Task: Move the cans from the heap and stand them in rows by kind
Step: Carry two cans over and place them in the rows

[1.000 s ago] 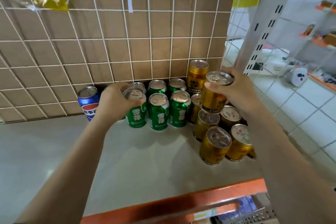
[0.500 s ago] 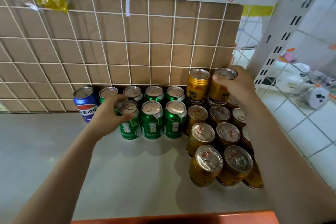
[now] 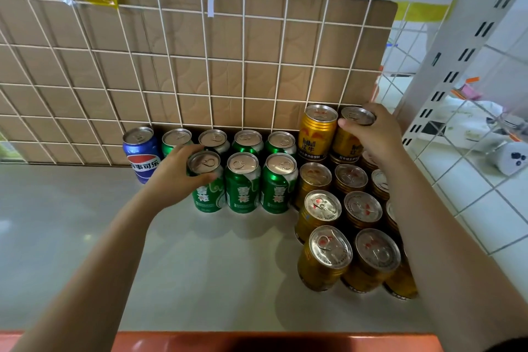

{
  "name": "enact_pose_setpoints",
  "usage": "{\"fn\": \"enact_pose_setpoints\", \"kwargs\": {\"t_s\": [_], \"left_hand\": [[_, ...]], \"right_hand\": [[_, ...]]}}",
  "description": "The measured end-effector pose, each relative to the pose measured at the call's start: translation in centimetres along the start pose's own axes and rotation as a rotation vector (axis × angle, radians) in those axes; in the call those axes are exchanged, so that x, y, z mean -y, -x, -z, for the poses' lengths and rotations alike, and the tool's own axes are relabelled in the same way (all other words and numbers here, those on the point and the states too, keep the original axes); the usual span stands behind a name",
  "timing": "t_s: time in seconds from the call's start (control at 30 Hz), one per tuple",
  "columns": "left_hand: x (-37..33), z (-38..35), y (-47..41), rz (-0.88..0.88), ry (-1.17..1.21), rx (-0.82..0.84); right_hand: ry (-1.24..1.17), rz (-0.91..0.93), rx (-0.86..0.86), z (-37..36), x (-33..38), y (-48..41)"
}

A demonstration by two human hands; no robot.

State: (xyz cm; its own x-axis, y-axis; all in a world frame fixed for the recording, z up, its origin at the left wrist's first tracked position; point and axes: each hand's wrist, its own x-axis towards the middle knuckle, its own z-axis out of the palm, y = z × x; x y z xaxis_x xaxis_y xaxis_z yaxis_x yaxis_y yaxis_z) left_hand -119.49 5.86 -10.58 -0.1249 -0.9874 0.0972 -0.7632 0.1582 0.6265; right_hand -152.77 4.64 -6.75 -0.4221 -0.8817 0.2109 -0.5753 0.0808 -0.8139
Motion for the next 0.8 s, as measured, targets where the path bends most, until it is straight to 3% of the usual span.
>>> {"fn": "enact_pose_setpoints", "kwargs": {"t_s": [0.8], "left_hand": [[0.5,-0.4,1.4,-0.044,0.063,0.059]], "right_hand": [[0.158,-0.098,0.05,-1.6,0.8,8.4]]}}
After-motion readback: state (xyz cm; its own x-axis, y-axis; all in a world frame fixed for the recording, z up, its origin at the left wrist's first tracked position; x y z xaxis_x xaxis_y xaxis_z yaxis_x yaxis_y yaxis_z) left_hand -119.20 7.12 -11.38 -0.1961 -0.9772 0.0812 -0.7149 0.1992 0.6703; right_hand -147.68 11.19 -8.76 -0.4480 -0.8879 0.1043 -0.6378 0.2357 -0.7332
